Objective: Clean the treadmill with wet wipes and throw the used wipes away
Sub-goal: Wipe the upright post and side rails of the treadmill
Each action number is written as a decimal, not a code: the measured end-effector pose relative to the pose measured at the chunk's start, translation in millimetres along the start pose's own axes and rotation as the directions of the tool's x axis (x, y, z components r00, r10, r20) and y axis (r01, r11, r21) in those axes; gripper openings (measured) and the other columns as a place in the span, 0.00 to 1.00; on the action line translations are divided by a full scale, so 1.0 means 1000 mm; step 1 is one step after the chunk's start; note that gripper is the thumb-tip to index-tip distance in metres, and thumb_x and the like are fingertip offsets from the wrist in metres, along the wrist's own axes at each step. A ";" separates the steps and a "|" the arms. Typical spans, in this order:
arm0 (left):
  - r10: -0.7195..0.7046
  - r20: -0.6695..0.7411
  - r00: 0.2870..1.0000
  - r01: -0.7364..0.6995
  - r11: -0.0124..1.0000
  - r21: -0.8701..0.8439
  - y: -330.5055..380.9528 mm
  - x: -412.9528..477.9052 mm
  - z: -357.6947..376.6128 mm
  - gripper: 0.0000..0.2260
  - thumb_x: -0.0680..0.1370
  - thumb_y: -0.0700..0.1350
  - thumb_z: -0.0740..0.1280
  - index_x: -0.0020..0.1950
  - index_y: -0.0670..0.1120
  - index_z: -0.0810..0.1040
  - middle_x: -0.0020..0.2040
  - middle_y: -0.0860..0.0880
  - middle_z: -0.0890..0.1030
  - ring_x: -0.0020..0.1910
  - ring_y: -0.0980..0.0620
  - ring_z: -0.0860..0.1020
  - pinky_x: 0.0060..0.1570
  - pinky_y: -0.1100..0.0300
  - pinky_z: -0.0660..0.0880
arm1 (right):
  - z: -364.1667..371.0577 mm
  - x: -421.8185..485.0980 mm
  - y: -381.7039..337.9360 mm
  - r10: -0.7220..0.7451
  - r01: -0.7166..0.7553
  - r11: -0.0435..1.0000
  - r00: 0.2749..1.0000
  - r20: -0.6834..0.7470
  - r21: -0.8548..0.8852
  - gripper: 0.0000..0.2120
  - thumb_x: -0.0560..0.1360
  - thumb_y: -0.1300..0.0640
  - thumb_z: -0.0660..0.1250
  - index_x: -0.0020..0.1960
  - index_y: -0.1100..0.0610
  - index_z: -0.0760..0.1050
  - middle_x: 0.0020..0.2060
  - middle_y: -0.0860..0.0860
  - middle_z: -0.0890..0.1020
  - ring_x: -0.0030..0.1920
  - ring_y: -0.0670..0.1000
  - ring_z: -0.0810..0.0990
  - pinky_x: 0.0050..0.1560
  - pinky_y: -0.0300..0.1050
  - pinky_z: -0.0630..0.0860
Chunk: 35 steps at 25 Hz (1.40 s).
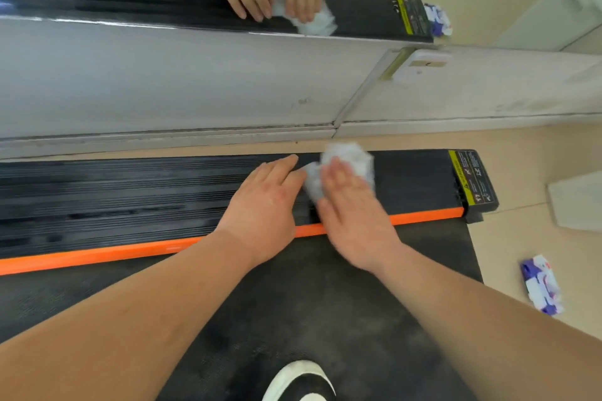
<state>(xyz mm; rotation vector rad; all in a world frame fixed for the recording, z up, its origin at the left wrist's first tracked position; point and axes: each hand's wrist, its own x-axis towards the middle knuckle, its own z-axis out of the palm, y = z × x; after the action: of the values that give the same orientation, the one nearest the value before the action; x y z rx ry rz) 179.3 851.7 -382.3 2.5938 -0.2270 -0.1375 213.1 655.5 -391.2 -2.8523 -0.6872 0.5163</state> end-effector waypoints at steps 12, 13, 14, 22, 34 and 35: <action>0.109 0.023 0.994 -0.110 0.993 0.045 0.014 0.014 0.015 0.30 0.77 0.36 0.62 0.79 0.46 0.64 0.82 0.45 0.58 0.81 0.48 0.55 0.81 0.51 0.47 | -0.020 0.008 0.108 0.738 -0.729 0.671 0.674 -0.028 0.136 0.38 0.83 0.36 0.39 0.82 0.61 0.39 0.82 0.59 0.41 0.82 0.56 0.39 0.81 0.56 0.39; 0.114 0.030 0.993 -0.116 0.992 0.046 0.012 0.010 0.015 0.30 0.77 0.35 0.63 0.79 0.46 0.65 0.82 0.45 0.58 0.81 0.48 0.55 0.81 0.51 0.48 | -0.020 0.007 0.097 0.739 -0.728 0.668 0.673 -0.029 0.155 0.38 0.83 0.37 0.39 0.83 0.61 0.40 0.82 0.59 0.41 0.82 0.56 0.40 0.81 0.57 0.40; 0.115 0.031 0.993 -0.116 0.992 0.046 0.008 0.007 0.015 0.30 0.77 0.35 0.63 0.79 0.46 0.65 0.82 0.45 0.59 0.81 0.47 0.56 0.81 0.50 0.49 | -0.017 0.004 0.081 0.720 -0.707 0.688 0.693 -0.035 0.161 0.38 0.82 0.37 0.39 0.83 0.61 0.41 0.82 0.59 0.42 0.82 0.56 0.41 0.80 0.57 0.39; 0.109 -0.069 0.992 -0.101 0.989 0.109 -0.045 -0.028 -0.008 0.23 0.73 0.38 0.64 0.69 0.41 0.76 0.75 0.40 0.71 0.76 0.41 0.68 0.78 0.43 0.60 | 0.043 -0.029 -0.117 0.125 -0.127 0.991 0.992 0.031 0.047 0.36 0.82 0.40 0.39 0.82 0.60 0.35 0.80 0.59 0.33 0.79 0.56 0.28 0.80 0.59 0.35; 0.033 -0.130 0.991 -0.012 0.986 0.165 -0.102 -0.062 -0.044 0.25 0.71 0.30 0.63 0.69 0.39 0.75 0.73 0.38 0.72 0.73 0.37 0.69 0.75 0.40 0.64 | 0.045 -0.032 -0.033 0.475 -0.467 0.879 0.845 -0.247 0.093 0.39 0.82 0.39 0.42 0.81 0.67 0.50 0.80 0.67 0.52 0.82 0.62 0.48 0.80 0.60 0.46; 0.042 -0.119 0.992 -0.021 0.985 0.173 -0.097 -0.061 -0.043 0.26 0.71 0.30 0.63 0.70 0.39 0.75 0.73 0.38 0.71 0.73 0.37 0.69 0.75 0.40 0.63 | 0.041 -0.028 -0.019 0.589 -0.562 0.808 0.771 -0.240 0.176 0.39 0.81 0.41 0.43 0.80 0.69 0.50 0.79 0.69 0.53 0.81 0.64 0.49 0.80 0.60 0.46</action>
<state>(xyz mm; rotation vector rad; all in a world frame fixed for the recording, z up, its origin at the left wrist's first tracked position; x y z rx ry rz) 138.4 967.2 -392.3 2.7564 -0.2451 0.0554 166.6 662.4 -416.6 -2.9195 0.2834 0.1819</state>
